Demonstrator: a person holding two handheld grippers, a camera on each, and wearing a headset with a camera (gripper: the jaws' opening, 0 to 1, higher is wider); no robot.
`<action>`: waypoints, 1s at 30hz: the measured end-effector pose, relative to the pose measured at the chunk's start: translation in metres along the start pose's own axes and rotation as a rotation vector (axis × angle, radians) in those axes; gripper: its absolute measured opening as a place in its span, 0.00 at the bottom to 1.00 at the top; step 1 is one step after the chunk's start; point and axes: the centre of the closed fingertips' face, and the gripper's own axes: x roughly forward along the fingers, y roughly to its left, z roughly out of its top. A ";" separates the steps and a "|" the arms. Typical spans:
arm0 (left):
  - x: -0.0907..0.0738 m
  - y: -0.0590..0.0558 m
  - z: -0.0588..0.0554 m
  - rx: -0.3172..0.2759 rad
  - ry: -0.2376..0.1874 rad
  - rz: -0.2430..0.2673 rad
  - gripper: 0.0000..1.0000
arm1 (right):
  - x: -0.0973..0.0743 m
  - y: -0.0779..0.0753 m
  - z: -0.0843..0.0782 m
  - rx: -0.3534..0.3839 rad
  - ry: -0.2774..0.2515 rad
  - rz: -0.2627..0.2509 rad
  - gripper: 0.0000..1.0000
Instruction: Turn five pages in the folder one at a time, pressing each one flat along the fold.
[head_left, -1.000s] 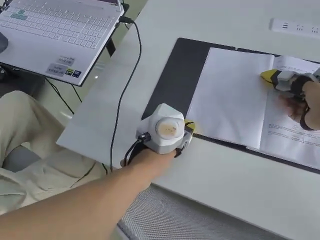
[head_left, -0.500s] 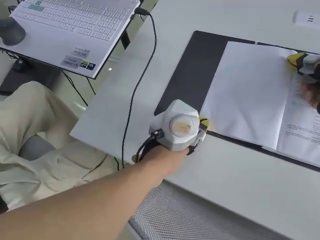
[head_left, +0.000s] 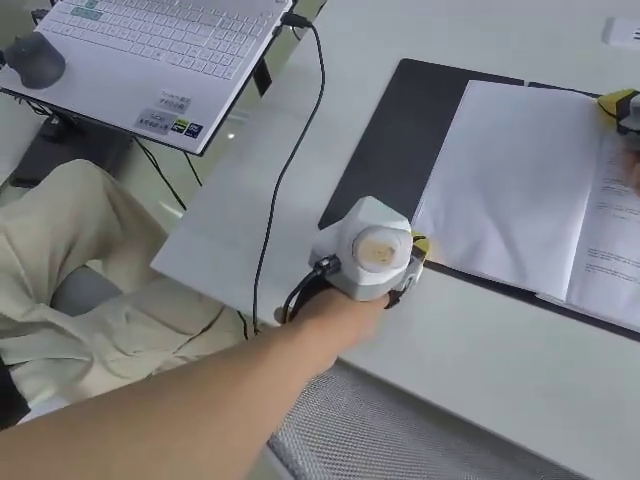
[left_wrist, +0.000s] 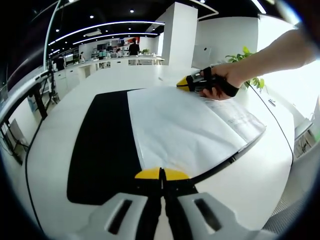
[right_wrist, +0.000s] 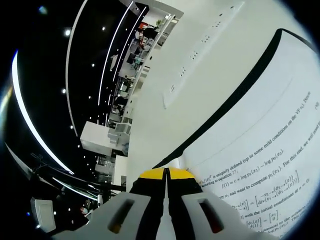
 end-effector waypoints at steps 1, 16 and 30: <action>-0.001 0.000 0.000 0.001 0.000 0.000 0.00 | -0.001 0.000 -0.002 0.006 0.011 0.003 0.00; -0.002 -0.002 0.001 0.018 0.006 -0.003 0.00 | -0.034 -0.001 -0.043 0.037 0.162 0.053 0.00; -0.001 -0.002 0.000 0.031 0.008 0.002 0.00 | -0.060 -0.005 -0.070 0.072 0.233 0.079 0.00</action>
